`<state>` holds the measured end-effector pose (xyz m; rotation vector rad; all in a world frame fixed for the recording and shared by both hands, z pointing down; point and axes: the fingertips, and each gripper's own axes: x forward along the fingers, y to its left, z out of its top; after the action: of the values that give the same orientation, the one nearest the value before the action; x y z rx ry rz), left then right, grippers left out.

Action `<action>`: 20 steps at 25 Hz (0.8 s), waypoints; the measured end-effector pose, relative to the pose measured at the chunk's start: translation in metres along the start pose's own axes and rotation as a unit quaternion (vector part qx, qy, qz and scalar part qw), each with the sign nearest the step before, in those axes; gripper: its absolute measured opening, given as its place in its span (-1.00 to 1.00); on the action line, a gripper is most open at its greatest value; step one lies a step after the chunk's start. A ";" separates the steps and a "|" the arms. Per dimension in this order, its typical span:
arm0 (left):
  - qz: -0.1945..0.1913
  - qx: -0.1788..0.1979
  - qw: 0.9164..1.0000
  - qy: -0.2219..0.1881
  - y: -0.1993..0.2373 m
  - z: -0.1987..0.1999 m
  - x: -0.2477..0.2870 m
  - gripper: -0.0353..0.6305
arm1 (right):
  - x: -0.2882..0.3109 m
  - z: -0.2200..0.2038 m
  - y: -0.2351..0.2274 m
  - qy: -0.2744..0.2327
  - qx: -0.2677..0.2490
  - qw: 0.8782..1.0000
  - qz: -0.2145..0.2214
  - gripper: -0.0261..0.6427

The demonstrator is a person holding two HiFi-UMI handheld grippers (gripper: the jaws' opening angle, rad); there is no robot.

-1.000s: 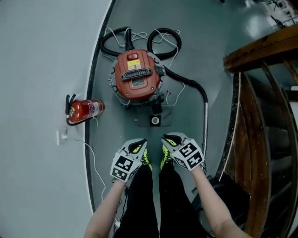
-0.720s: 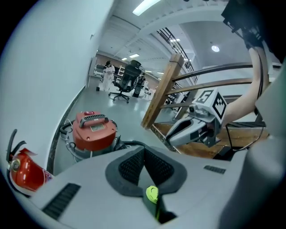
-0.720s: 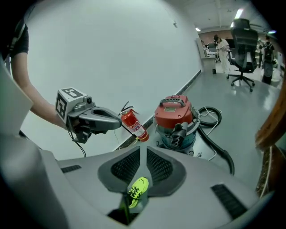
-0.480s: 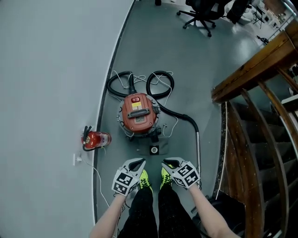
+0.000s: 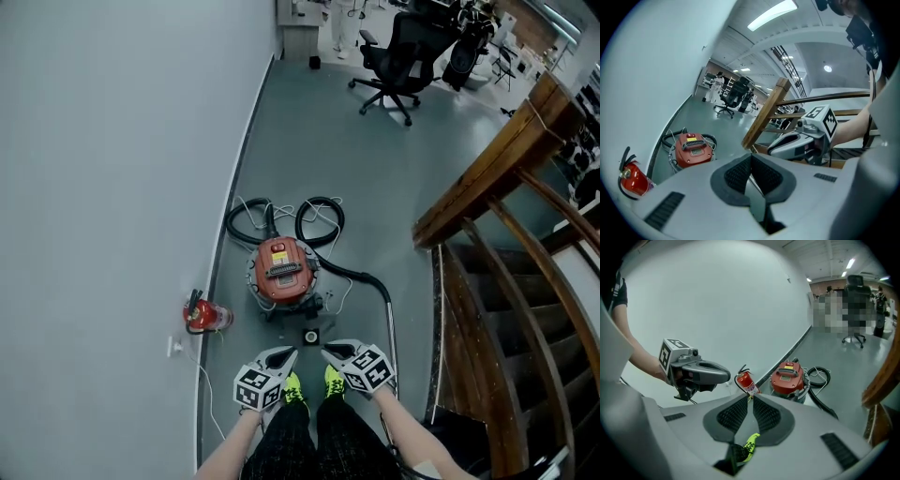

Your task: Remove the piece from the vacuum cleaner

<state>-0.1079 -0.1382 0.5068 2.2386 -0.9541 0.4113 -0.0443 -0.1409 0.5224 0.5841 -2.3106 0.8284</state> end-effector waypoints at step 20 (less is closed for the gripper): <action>-0.032 0.018 0.999 -0.030 -0.070 0.055 -0.060 -0.86 | -0.053 0.054 0.069 -0.053 -0.016 0.998 -0.003 -0.82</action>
<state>-0.0964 -0.1079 0.4042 2.3190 -0.9087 0.3371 -0.0668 -0.1184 0.4248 0.6353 -2.4116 0.7726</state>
